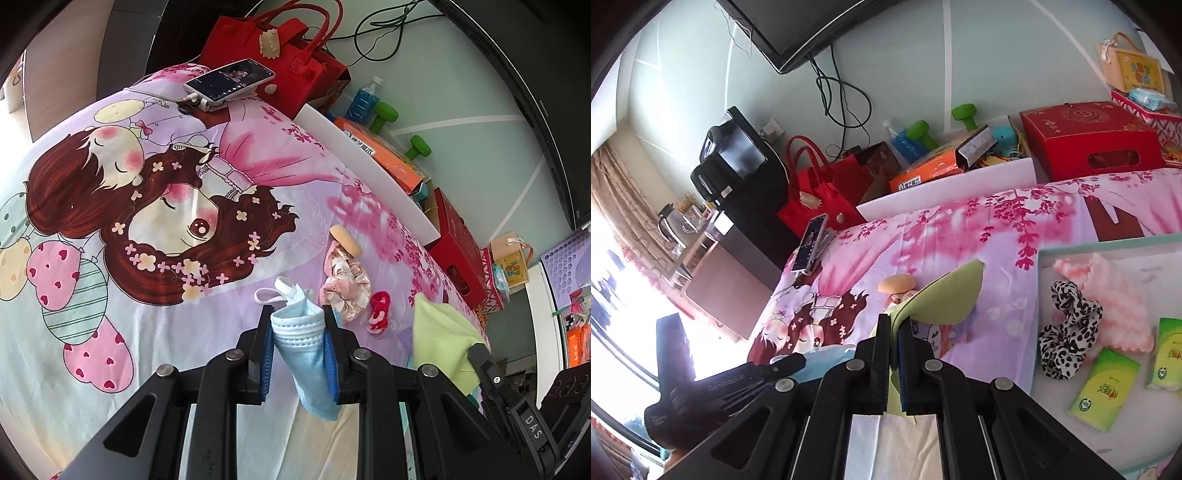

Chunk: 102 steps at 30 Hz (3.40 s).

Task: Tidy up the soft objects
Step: 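Lift the mask with left gripper while right gripper lifts the green cloth, then carry mask and green cloth into the white tray and open both grippers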

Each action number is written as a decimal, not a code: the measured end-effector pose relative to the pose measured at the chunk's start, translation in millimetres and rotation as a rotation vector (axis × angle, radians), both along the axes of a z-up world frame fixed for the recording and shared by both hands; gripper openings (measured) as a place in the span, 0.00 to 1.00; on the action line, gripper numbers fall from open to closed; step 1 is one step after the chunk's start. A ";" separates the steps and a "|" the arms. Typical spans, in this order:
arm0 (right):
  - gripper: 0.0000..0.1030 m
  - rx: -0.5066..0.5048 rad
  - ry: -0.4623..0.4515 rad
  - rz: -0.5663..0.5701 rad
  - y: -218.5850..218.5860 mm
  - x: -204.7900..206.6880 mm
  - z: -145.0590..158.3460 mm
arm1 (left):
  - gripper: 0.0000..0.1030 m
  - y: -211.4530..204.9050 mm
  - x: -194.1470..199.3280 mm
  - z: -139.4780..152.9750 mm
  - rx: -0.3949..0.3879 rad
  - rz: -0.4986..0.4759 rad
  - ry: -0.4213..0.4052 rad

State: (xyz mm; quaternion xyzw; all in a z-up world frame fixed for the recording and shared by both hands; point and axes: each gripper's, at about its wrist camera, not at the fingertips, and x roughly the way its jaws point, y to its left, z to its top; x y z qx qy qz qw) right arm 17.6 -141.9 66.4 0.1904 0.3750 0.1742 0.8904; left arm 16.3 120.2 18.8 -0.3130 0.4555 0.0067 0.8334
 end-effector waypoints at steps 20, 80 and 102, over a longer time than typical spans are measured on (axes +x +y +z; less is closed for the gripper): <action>0.08 -0.221 0.278 0.023 8.8 12.4 -48.5 | 0.24 -4.7 3.0 -6.7 0.002 -0.031 0.041; 0.14 -0.515 0.317 0.081 58.9 33.5 -98.2 | 0.24 -20.5 10.3 -30.4 0.026 -0.099 0.152; 0.06 -0.284 0.081 -0.020 21.5 10.5 -18.8 | 0.24 -25.7 1.9 24.7 -0.022 -0.106 -0.124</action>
